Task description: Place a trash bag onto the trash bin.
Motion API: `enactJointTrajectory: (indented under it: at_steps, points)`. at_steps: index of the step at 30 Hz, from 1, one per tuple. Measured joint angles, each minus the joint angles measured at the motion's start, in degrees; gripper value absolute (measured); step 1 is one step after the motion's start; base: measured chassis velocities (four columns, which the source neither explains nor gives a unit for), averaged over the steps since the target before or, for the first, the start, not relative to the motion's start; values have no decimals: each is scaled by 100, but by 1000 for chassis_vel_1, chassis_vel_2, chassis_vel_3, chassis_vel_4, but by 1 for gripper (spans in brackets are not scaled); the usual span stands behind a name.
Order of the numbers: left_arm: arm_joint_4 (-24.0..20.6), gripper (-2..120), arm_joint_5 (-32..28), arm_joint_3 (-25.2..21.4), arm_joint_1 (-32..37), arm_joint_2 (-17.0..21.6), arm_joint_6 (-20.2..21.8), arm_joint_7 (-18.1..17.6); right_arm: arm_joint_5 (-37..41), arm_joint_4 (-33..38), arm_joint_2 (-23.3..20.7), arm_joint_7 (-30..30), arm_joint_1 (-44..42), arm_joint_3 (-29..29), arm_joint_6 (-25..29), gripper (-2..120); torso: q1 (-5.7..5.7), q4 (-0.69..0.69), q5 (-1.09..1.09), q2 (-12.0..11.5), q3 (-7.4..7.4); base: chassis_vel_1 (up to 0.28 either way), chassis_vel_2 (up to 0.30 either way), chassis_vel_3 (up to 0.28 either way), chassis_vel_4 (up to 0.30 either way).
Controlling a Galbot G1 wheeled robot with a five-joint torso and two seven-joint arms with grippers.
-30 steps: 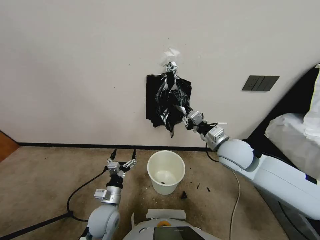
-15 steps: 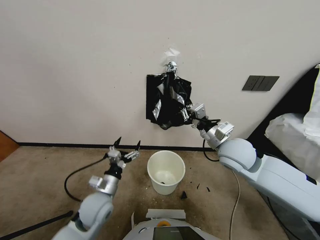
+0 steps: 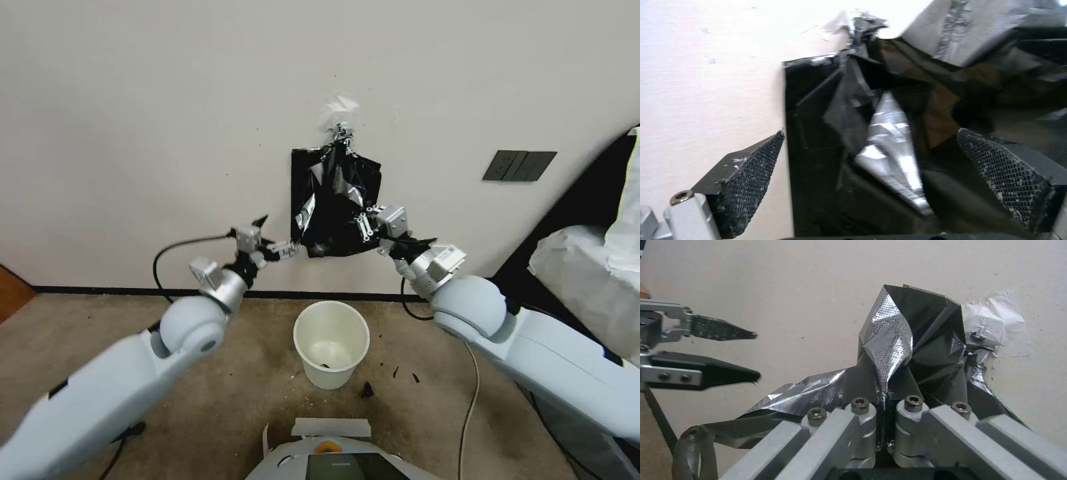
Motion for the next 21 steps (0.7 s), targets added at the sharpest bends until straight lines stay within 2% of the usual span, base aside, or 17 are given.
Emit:
enactJointTrajectory:
  at_steps: [5, 7, 8, 11, 12, 14, 19, 21]
  points:
    - [282, 100, -32, 852, -1022, -107, 83, -9, -18, 16, -15, -1, -29, 18, 11, 0, 0, -4, 2, 0, 0, 0, 0, 0, 0]
    - [559, 100, -22, 1544, -1787, -206, 298, -104, -23, 50, -28, 0, -144, 146, 19, 0, 0, -3, 1, 0, 0, 0, 0, 0, 0]
    - [559, 100, -22, 1544, -1787, -206, 298, -104, -23, 50, -28, 0, -144, 146, 19, 0, 0, -3, 1, 0, 0, 0, 0, 0, 0]
    - [707, 100, -65, 2088, -2371, -248, 551, -168, -39, 70, -39, 1, -237, 229, 36, 0, 0, -2, 2, 0, 0, 0, 0, 0, 0]
    - [707, 100, -65, 2088, -2371, -248, 551, -168, -39, 70, -39, 1, -237, 229, 36, 0, 0, -2, 2, 0, 0, 0, 0, 0, 0]
    - [789, 100, -112, 2381, -2731, -277, 746, -177, -43, 83, -37, 1, -260, 257, 45, 0, 0, -2, 2, 0, 0, 0, 0, 0, 0]
    - [885, 99, -167, 2620, -3082, -345, 944, -175, -55, 84, -15, 9, -277, 267, 64, 0, 0, -2, 1, 0, 0, 0, 0, 0, 0]
    - [921, 94, -252, 2693, -3223, -383, 1090, -223, -61, 85, -8, 13, -288, 271, 76, 0, 0, -2, 1, 0, 0, 0, 0, 0, 0]
